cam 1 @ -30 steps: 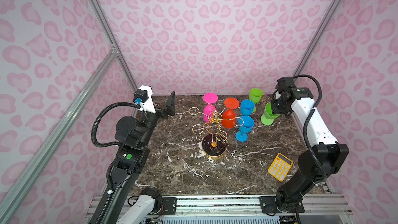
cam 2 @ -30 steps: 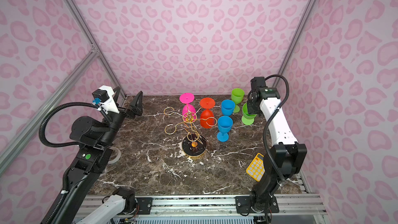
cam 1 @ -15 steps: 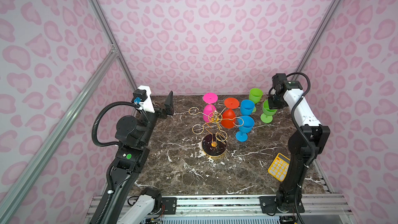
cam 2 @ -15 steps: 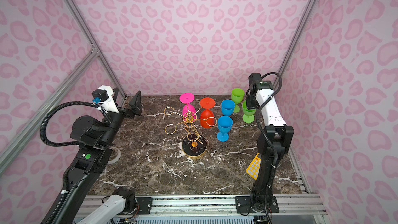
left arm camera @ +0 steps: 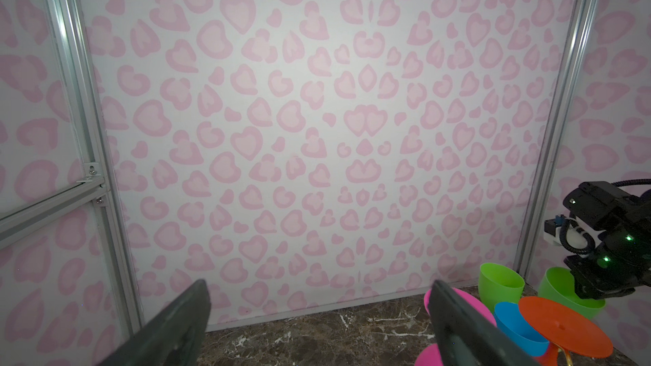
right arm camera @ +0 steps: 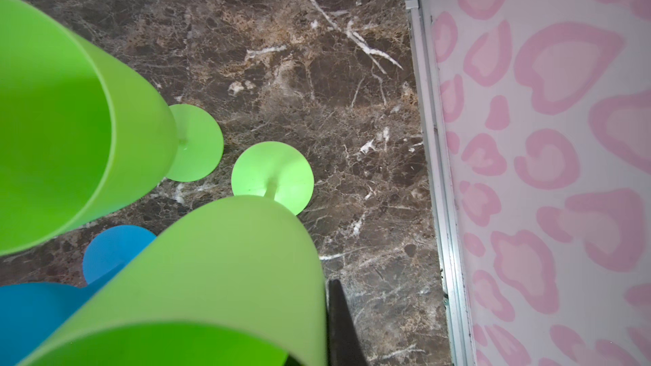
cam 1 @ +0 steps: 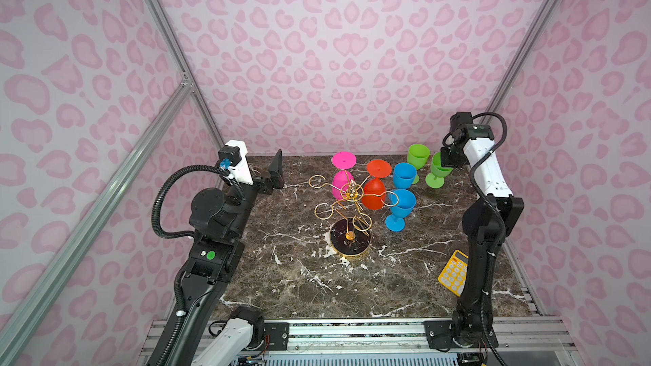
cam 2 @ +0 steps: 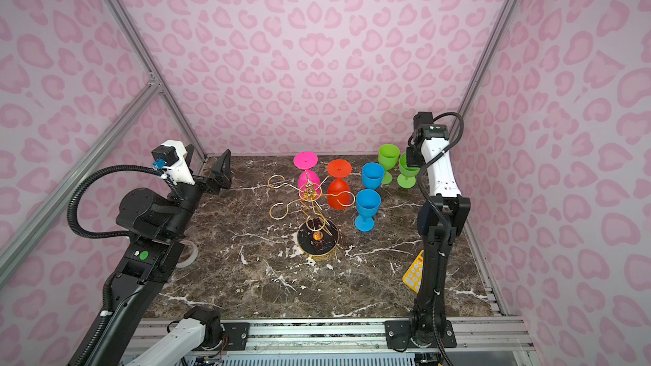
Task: Take the wine glass off the wine glass rack
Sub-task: 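Set the lime green glass upright beside the other green glass and open the right gripper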
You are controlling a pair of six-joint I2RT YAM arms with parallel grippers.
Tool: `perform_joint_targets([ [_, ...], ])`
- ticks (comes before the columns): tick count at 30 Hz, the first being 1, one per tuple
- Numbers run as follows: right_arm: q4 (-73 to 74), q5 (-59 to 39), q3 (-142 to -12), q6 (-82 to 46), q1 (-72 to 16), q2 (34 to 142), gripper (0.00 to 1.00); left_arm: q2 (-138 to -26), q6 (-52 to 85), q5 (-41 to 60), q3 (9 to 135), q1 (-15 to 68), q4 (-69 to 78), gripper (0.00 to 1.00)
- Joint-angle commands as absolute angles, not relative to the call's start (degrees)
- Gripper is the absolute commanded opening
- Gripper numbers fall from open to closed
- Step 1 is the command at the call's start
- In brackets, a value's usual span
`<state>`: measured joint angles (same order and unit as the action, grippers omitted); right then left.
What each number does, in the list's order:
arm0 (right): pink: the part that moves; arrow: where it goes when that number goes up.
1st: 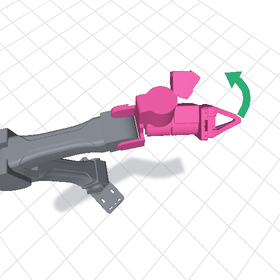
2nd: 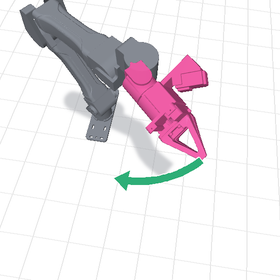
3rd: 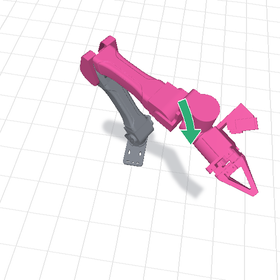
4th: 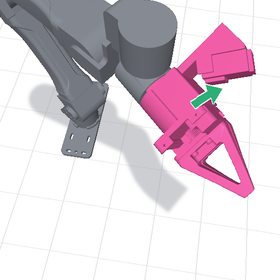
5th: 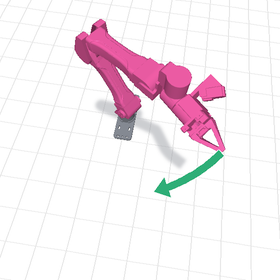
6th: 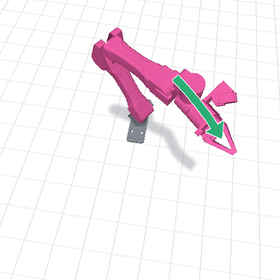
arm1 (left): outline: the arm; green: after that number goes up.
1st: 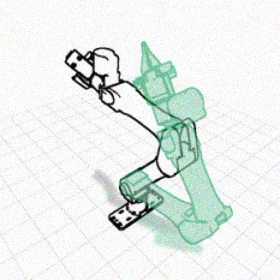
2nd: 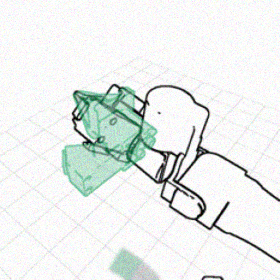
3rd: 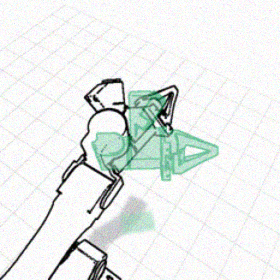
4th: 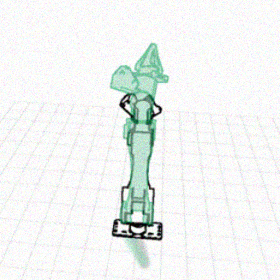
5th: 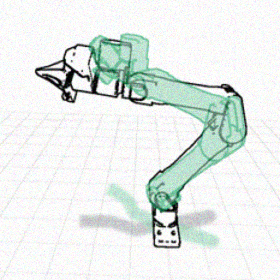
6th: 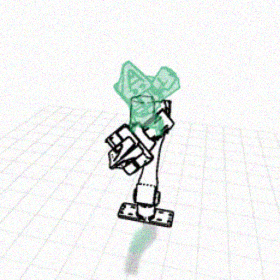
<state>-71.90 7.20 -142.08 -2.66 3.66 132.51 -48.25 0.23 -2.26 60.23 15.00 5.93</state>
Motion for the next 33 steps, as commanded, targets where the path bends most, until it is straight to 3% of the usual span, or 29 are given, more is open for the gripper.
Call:
perform_joint_targets([
  [1, -73.16, 6.39, -145.13, -3.16, 3.87, 135.46, 0.0, -48.49, 0.0, -2.83, 60.91, 14.91, 6.25, 0.97],
  [22, -72.1, 3.85, -150.75, -3.21, 5.89, 142.72, 0.0, -50.45, 1.85, -2.49, 62.22, 14.59, 4.83, 0.97],
  [30, -71.98, 4.05, -151.62, -3.37, 5.63, 140.86, 0.24, -51.12, 2.99, -4.07, 62.54, 14.56, 4.77, 0.97],
  [33, -71.81, 3.81, -151.58, -3.6, 5.53, 140.29, 0.28, -51.33, 4.08, -4.49, 62.7, 14.51, 4.66, 0.97],
])
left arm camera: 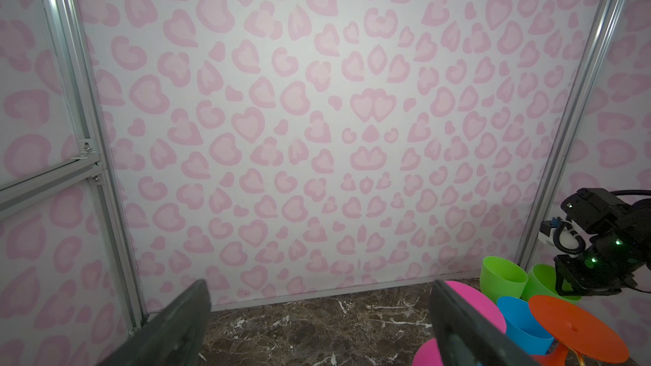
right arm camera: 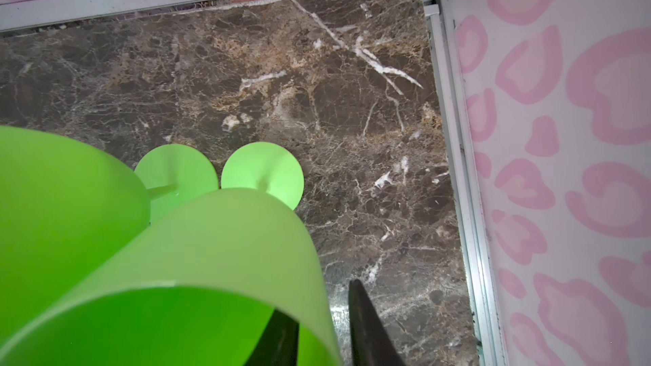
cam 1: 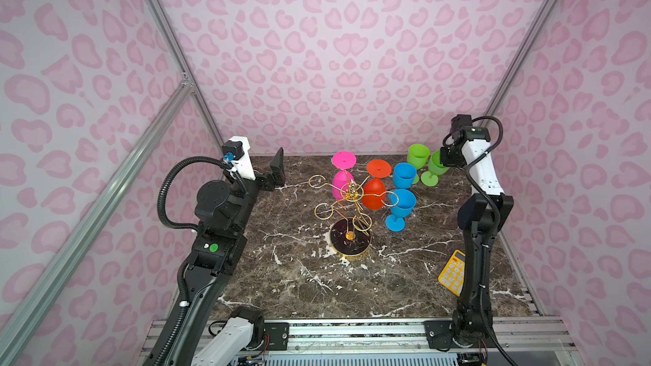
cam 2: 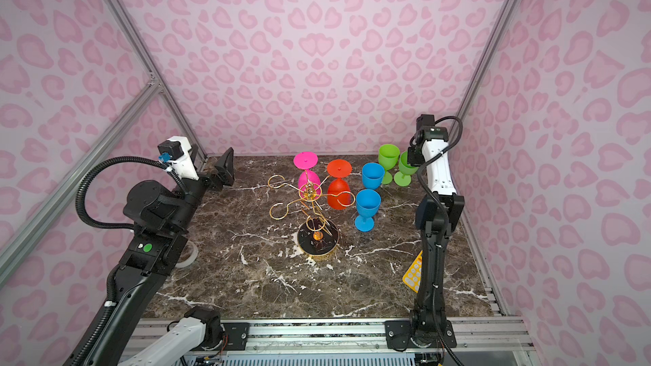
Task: Take the wine glass off the wine glass rack
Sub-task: 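Set the lime green glass upright beside the other green glass and open the right gripper, then raise the right gripper off the glass while the left gripper reaches toward the rack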
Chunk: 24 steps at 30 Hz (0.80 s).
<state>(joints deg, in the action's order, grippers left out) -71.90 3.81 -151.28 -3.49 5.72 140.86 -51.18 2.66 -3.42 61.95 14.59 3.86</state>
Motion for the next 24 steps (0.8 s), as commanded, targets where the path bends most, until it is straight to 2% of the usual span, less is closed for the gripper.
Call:
perform_joint_targets([
  [1, -71.73, 3.94, -151.63, -3.69, 5.54, 140.24, 0.28, -51.5, 4.28, -4.33, 62.67, 14.37, 4.66, 0.97],
  [15, -68.71, 2.47, -149.56, -5.69, 5.47, 135.47, 0.39, -51.92, 6.41, -3.48, 62.47, 13.93, 4.01, 0.97],
  [24, -66.59, -2.45, -147.31, -6.63, 5.45, 131.94, 0.44, -54.41, 9.01, -1.23, 65.61, 13.15, 0.85, 0.97],
])
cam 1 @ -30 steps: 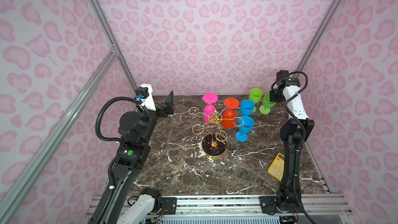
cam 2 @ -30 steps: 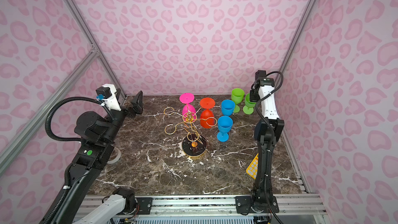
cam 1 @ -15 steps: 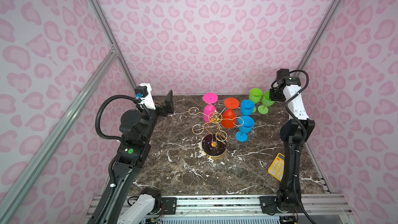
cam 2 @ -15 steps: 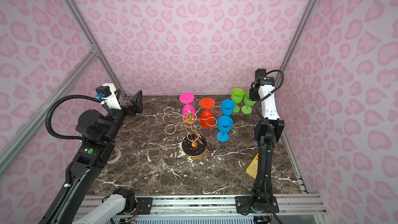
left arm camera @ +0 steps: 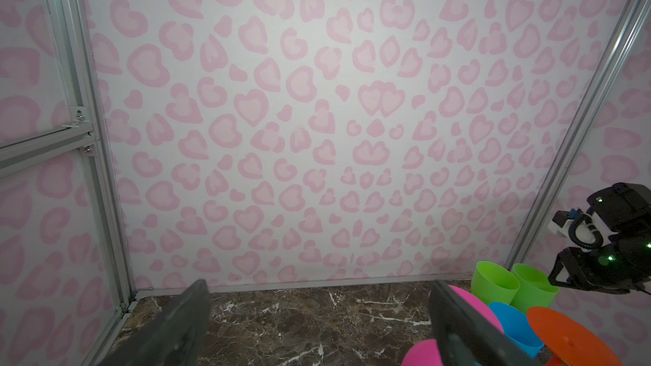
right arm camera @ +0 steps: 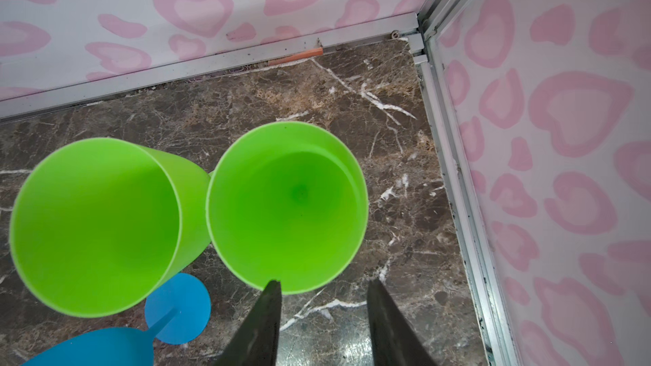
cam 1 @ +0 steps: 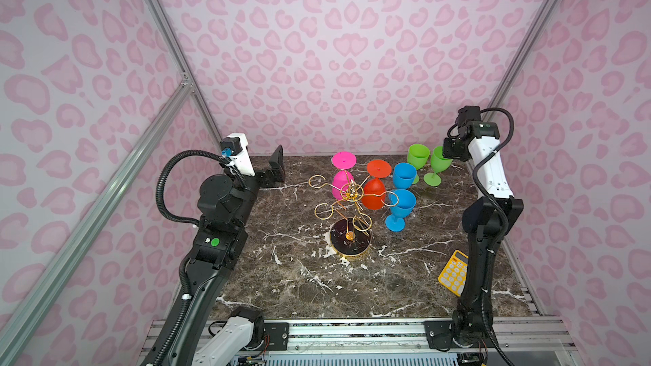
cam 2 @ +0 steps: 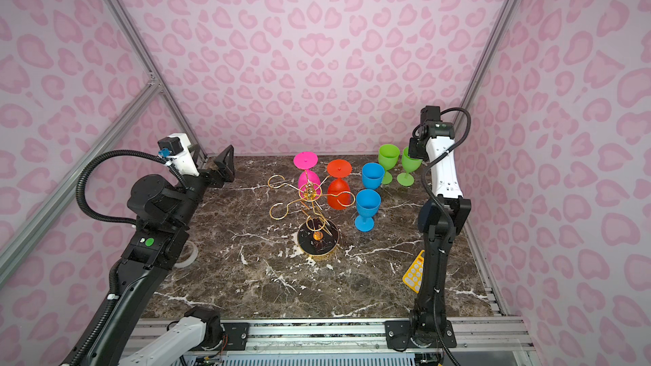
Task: Take the wine glass off the wine glass rack
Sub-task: 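Raise the right gripper off the glass while the left gripper reaches toward the rack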
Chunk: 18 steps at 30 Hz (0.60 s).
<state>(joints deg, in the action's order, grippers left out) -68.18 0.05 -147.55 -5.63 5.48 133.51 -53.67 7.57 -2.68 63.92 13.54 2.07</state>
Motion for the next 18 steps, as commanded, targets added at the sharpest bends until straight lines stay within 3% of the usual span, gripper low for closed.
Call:
perform_joint_targets([
  [1, -66.46, -3.07, -147.16, -6.91, 5.37, 131.41, 0.45, -54.89, 9.71, -0.45, 66.41, 12.85, -0.04, 0.97],
  [6, -62.33, -1.63, -140.62, -6.35, 2.67, 123.21, 0.51, -58.8, 16.47, 7.71, 70.95, 9.53, -5.33, 1.0],
  [10, -56.49, 0.15, -129.49, -6.5, 0.01, 113.58, 0.54, -61.59, 21.24, 16.88, 72.86, 6.9, -6.1, 0.96],
  [18, -38.2, -1.57, -101.65, -7.21, -6.46, 88.45, 0.74, -71.71, 25.73, 36.29, 81.54, 4.49, -12.31, 0.84],
])
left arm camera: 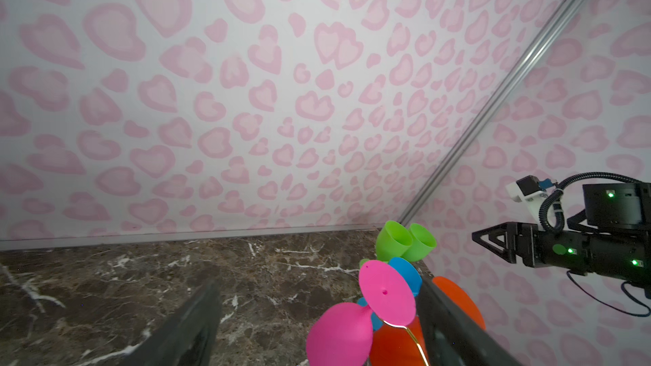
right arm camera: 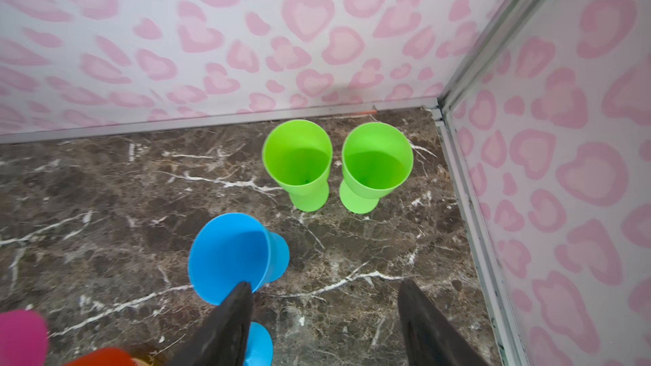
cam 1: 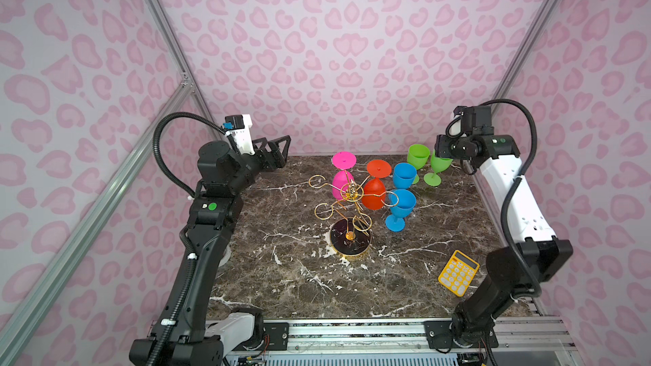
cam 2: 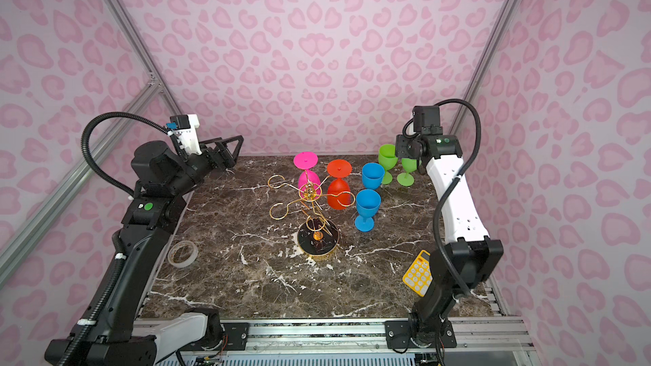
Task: Take the wine glass off the wine glass rack
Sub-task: 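Raise the right gripper off the glass while the left gripper reaches toward the rack, then move the left gripper to the magenta glass base while the right gripper approaches the rack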
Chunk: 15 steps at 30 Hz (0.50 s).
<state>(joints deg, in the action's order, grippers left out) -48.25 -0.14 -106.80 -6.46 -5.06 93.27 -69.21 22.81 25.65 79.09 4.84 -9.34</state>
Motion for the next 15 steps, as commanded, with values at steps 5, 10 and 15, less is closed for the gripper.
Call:
perform_joint_targets([
  [5, -31.45, -6.14, -92.12, -7.46, -9.46, 76.68, 0.84, -81.8, 28.44, 51.01, 87.94, 4.22, -15.97, 0.74],
  [10, -30.18, -9.49, -88.13, -8.74, -11.23, 69.8, 0.89, -91.87, 30.86, 61.76, 94.24, 4.26, -18.8, 0.61],
  [15, -31.09, -9.23, -86.18, -8.53, -13.89, 65.68, 0.92, -98.53, 29.04, 63.52, 99.73, 4.44, -24.19, 0.56],
])
